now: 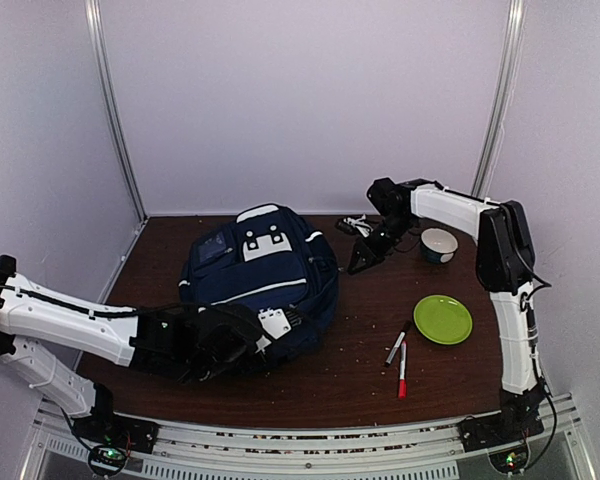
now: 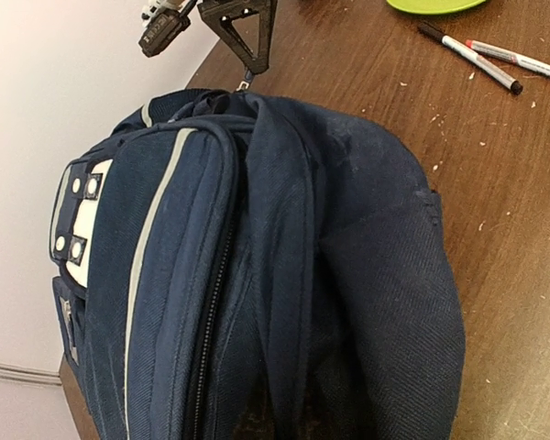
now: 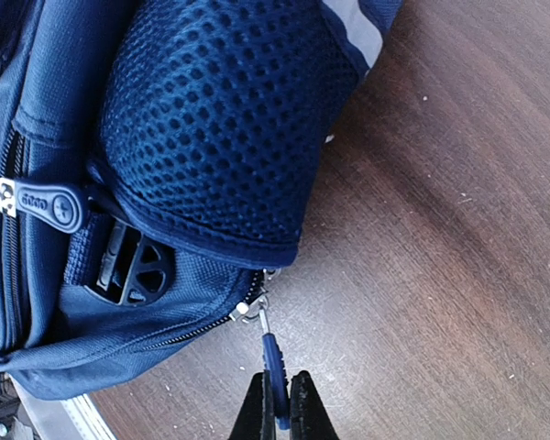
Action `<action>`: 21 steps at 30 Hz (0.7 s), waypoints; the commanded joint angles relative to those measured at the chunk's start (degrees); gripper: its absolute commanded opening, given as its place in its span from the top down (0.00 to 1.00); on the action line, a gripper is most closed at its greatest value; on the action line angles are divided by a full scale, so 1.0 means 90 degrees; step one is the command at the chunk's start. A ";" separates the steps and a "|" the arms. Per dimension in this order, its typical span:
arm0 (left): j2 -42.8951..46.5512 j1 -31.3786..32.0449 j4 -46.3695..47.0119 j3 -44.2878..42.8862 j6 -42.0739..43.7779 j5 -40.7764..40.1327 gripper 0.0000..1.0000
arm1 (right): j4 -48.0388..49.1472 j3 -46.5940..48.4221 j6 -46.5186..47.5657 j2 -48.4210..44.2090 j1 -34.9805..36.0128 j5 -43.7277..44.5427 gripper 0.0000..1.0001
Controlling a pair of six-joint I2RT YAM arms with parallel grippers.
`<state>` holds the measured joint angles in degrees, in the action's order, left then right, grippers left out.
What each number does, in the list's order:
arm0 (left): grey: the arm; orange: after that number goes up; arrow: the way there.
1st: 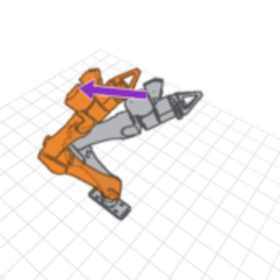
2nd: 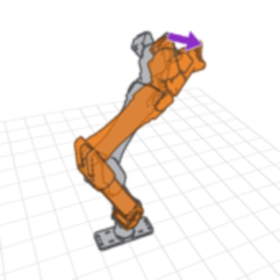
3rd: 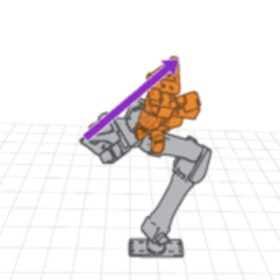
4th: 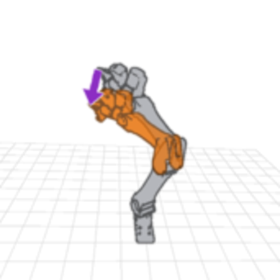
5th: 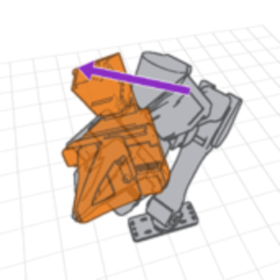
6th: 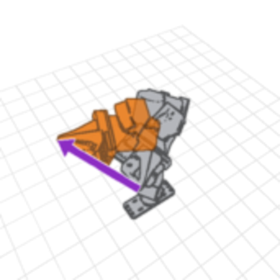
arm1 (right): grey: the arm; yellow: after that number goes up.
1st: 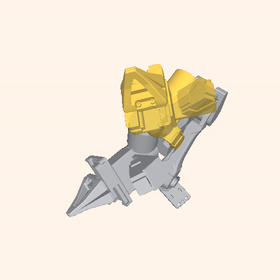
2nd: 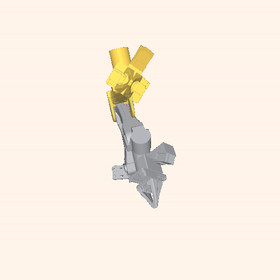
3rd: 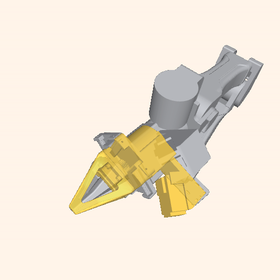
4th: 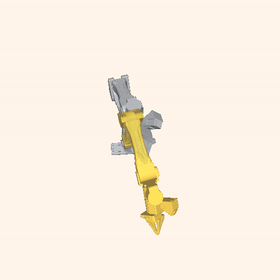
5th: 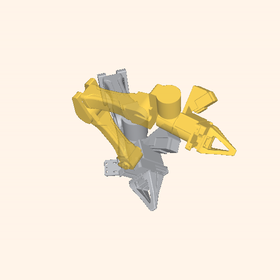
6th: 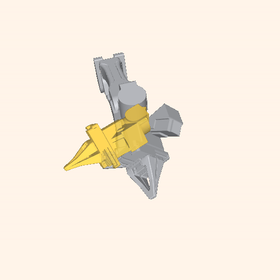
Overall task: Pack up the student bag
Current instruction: Zip the student bag into the largest pocket of the bag.
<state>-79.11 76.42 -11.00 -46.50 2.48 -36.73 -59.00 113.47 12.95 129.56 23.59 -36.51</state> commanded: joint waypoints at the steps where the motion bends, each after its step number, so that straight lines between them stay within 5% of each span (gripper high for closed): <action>1: -0.0121 0.0303 -0.1013 -0.0140 -0.0108 -0.0585 1.00 | 0.1407 0.0028 -0.0645 -0.0148 -0.0987 0.2699 1.00; 2: -0.0213 0.0307 -0.1005 -0.0223 -0.0147 -0.0612 0.98 | 0.1519 -0.0149 -0.0655 -0.0289 -0.1018 0.2716 1.00; 4: -0.0348 0.0307 -0.0949 -0.0356 -0.0249 -0.0496 0.74 | 0.1696 -0.0483 -0.0676 -0.0556 -0.1131 0.2706 0.98; 7: -0.0280 0.0307 -0.0619 -0.0370 -0.0292 -0.0368 0.48 | 0.1434 -0.0770 -0.0391 -0.0912 -0.1213 0.2267 0.80; 14: 0.0395 0.0221 -0.0266 -0.0187 -0.0468 -0.1087 0.20 | 0.1706 -0.2483 -0.0023 -0.2527 -0.1208 0.1295 0.62; 21: 0.0872 -0.0493 -0.0185 -0.0176 -0.0742 -0.0648 0.15 | 0.1214 -0.3397 0.0928 -0.3858 -0.1125 0.0379 0.60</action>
<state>-72.86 75.24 -14.94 -48.42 -1.96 -43.42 -45.43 86.61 15.18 99.48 13.08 -27.79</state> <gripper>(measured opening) 0.846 0.396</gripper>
